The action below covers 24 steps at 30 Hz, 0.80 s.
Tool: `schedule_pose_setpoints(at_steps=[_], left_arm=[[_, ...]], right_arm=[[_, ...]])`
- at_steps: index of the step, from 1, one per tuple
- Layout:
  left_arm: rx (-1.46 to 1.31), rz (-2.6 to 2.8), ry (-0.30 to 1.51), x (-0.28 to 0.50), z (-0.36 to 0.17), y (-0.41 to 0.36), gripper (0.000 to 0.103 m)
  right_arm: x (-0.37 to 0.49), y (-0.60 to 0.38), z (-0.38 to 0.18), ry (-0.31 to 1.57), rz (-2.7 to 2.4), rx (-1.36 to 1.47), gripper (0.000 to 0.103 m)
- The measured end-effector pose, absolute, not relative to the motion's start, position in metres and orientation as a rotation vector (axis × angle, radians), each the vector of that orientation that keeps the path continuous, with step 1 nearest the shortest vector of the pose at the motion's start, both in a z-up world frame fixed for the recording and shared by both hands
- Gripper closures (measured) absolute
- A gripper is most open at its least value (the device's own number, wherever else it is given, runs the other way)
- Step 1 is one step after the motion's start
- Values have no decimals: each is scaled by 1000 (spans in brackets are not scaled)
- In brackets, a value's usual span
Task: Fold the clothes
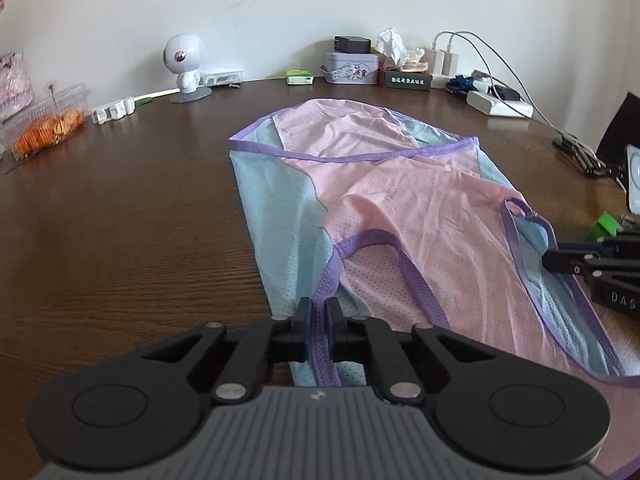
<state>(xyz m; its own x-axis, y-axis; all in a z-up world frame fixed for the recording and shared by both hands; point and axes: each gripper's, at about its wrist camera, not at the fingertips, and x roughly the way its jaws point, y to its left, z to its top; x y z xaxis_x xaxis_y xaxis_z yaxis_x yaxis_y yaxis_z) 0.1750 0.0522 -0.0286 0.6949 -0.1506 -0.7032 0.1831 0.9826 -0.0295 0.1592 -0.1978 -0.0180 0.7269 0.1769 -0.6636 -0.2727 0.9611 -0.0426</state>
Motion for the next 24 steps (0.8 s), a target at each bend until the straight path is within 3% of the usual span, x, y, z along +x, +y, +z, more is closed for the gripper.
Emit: schedule_pose_setpoints(at_steps=[5,17,20,21,23,24], left_arm=[[-142,-136,753,175,-8,97,99],[-111,8,764,162,-13,136,103],[-129,-23,745,152,-2,138,100],[-135,-59,739,146,3,136,98],[-125,-164,742,133,9,120,85],[-109,-211,753,126,7,108,69]], right_arm=[[152,-212,-6,688,253,-47,102],[148,-228,-7,703,165,-79,102],[138,-226,-1,679,175,-110,94],[132,-225,4,666,188,-115,93],[120,-223,13,639,235,-118,81],[114,-221,17,627,265,-117,78]])
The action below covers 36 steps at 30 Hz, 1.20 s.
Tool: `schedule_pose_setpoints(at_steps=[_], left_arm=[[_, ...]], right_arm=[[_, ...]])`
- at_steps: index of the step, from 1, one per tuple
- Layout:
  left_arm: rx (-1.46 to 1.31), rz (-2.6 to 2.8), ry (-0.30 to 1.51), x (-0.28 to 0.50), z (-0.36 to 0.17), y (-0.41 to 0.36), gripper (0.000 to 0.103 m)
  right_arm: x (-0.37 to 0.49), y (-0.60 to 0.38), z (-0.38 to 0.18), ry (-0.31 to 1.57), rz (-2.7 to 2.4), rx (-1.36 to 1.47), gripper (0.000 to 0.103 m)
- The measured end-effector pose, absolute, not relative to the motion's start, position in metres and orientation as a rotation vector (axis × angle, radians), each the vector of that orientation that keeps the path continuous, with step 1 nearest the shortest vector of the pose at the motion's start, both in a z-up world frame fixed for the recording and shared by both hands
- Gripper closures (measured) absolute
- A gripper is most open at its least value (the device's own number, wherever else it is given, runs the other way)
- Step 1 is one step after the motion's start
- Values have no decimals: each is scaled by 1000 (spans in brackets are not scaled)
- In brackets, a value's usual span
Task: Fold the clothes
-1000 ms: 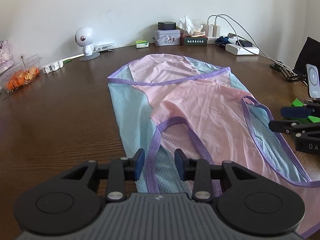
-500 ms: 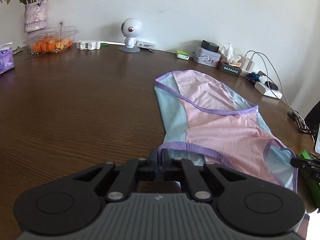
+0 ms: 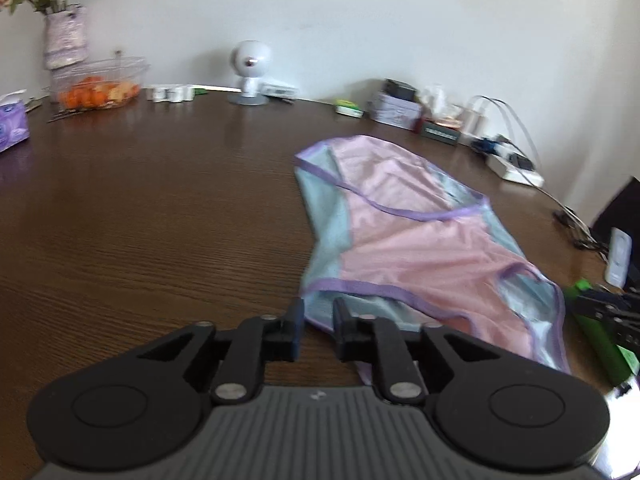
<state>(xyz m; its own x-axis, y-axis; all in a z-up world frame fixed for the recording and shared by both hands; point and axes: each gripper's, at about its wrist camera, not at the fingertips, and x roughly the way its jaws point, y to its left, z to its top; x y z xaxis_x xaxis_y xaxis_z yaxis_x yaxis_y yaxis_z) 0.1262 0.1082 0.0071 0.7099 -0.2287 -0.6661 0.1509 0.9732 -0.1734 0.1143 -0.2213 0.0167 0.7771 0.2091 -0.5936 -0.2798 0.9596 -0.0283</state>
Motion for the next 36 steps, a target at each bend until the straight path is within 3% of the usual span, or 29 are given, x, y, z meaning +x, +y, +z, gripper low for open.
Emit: schedule_pose_setpoints(at_steps=[1,5,7,9,14,18,19,21,22,24,25,27,28,29,36], left_arm=[[-82,-250,769,121,4,95,63],[20,-262,826,112,-11,66,64],[25,-228,852,110,-18,67,86],[-5,-241,856,105,-21,75,99],[-195,-200,821,94,-16,114,102],[-174,-140,815,86,-13,119,103],[-177,-142,811,85,-11,118,102],[-181,-158,799,86,-7,113,96],[-169,-164,803,87,-7,107,85],[-143,-178,811,91,-7,97,65],[-127,-185,814,93,-9,92,64],[-72,-171,818,94,-17,81,71],[-28,-144,813,94,-21,77,94],[-3,-125,808,93,-23,76,102],[-98,-127,802,78,-27,108,102]], right_arm=[[109,-218,18,628,291,-117,77],[95,-200,11,669,363,-150,78],[91,-196,6,689,374,-161,79],[87,-192,1,709,386,-171,79],[74,-201,-3,719,338,-151,79],[71,-202,-11,734,296,-167,79],[70,-201,-13,731,297,-171,79],[70,-199,-13,729,312,-183,90],[70,-197,-13,727,314,-189,97],[69,-193,-14,724,317,-200,99],[68,-192,-13,724,313,-199,101],[66,-195,-10,714,304,-179,103],[63,-198,-6,700,300,-167,103],[61,-201,-3,690,293,-164,103],[58,-223,-2,707,183,-184,103]])
